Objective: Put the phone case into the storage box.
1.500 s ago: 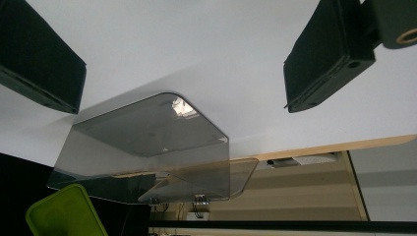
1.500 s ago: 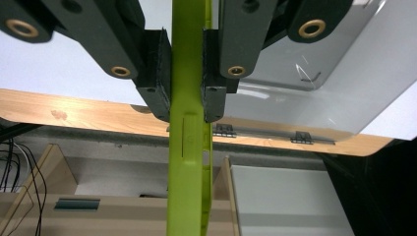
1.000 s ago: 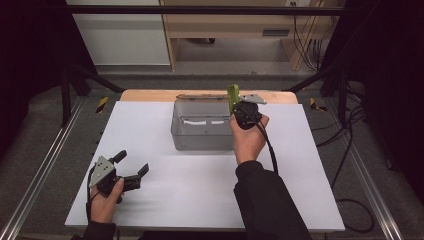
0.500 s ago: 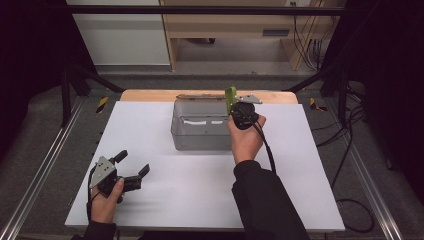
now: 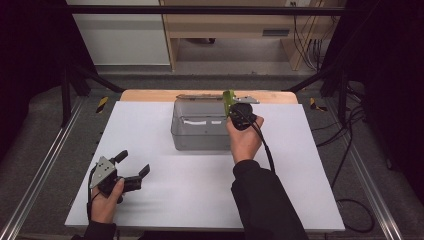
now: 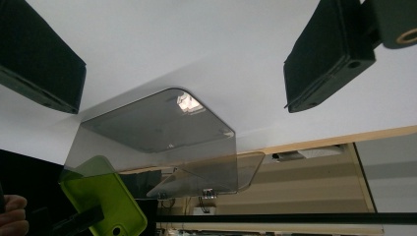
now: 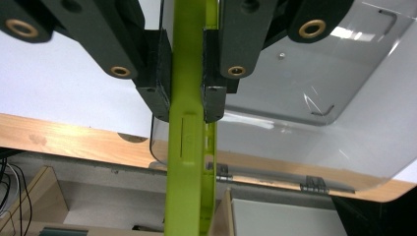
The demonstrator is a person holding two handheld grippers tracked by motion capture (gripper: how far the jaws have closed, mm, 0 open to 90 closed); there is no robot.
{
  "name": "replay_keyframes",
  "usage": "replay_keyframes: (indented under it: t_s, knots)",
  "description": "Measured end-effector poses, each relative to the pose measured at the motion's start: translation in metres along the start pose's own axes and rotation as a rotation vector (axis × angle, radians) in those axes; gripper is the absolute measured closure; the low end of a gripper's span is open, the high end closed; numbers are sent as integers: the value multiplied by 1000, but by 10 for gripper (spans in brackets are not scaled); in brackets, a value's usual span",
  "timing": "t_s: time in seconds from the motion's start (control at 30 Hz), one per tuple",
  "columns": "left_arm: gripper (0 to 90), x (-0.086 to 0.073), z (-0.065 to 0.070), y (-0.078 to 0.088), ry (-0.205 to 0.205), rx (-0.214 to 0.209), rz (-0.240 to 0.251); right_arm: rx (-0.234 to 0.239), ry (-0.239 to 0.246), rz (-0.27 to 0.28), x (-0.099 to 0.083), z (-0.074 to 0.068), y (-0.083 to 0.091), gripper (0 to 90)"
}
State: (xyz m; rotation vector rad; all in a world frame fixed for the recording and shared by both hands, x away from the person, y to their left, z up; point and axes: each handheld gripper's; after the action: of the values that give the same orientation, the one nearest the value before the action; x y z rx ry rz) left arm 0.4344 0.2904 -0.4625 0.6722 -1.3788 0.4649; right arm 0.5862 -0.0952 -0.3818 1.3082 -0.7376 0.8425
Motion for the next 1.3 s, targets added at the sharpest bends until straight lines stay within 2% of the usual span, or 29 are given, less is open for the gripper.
replay_keyframes:
  t_s: [0.67, 0.83, 1.03, 1.3]
  knots:
    - [21, 0, 1, -1, -2, -6, -7, 4, 7, -58, -6, -3, -12, 771]
    - [21, 0, -1, 0, 9, -1, 1, 1, 3, -79, -8, -3, -18, 771]
    - [21, 0, 2, -3, -7, -15, -13, -2, 0, -97, -10, -4, -22, 771]
    - [21, 0, 3, -4, -7, -20, -15, 2, 4, -109, -12, -5, -25, 771]
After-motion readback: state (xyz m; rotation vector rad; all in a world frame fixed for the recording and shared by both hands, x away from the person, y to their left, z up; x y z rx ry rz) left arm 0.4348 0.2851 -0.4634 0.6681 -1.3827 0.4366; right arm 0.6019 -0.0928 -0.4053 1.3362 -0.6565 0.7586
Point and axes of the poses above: each handheld gripper's, and its own axes: y roughly backward along the jaws, x roughly out of its top, z roughly to its right, and after that the axes turned 14 degrees about -x, right-handed
